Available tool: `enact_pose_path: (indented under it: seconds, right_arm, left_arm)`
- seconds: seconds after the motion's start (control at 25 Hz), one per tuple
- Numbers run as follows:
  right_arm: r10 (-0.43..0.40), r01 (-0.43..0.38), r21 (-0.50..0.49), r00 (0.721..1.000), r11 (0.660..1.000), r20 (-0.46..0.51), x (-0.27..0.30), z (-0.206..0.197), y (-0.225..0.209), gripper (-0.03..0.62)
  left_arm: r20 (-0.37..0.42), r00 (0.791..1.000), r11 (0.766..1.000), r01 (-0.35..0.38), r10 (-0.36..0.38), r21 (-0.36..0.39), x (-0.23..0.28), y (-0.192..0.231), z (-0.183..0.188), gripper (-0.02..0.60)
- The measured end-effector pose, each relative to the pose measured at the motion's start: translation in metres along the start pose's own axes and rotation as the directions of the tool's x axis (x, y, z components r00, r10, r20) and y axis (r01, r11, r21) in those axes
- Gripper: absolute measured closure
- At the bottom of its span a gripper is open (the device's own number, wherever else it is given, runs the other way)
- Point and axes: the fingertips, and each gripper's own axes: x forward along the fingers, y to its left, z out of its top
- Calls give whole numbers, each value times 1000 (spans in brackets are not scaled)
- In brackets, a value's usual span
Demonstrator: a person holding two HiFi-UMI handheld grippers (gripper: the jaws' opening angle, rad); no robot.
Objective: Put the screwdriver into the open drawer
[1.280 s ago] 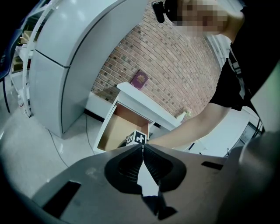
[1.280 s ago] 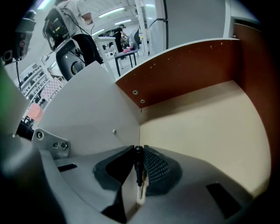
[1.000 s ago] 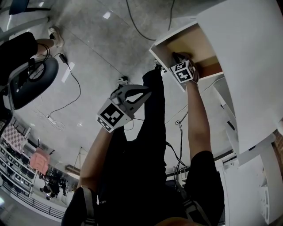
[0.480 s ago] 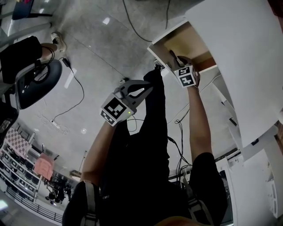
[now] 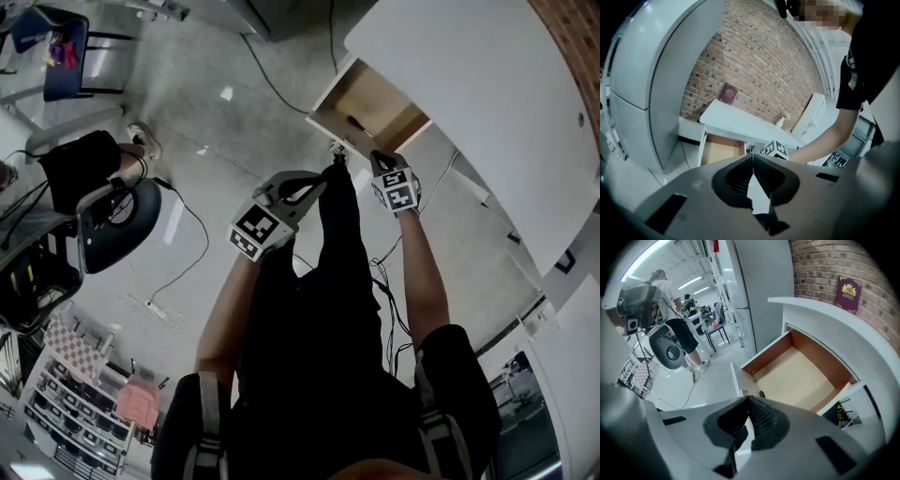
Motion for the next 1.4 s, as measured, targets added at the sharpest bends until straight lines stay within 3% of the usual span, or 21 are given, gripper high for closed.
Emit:
enact_pose_path:
  seconds: [0.36, 0.6, 0.72, 0.84, 1.12, 1.4]
  right_arm:
    - [-25, 24, 10, 992, 1000, 120, -94, 20, 77, 537]
    - [-93, 74, 88, 969, 993, 230, -143, 37, 108, 537]
    - [-53, 34, 77, 965, 996, 256, -167, 39, 131, 537]
    - [-26, 11, 57, 964, 998, 265, -178, 36, 147, 537]
    - [-101, 89, 53, 941, 995, 323, -199, 57, 165, 537]
    - [-153, 136, 73, 924, 988, 351, -222, 51, 192, 537]
  left_arm:
    - [-42, 998, 993, 54, -50, 103, -36, -24, 26, 565]
    - [-35, 996, 988, 84, -80, 132, -61, -39, 28, 565]
    - [-64, 994, 985, 98, -90, 139, -75, -54, 19, 565]
    - [-53, 992, 977, 118, -110, 176, -86, -69, 24, 565]
    - [-42, 988, 966, 151, -146, 209, -109, -77, 27, 565]
    - [-56, 979, 948, 202, -195, 245, -119, -96, 15, 565]
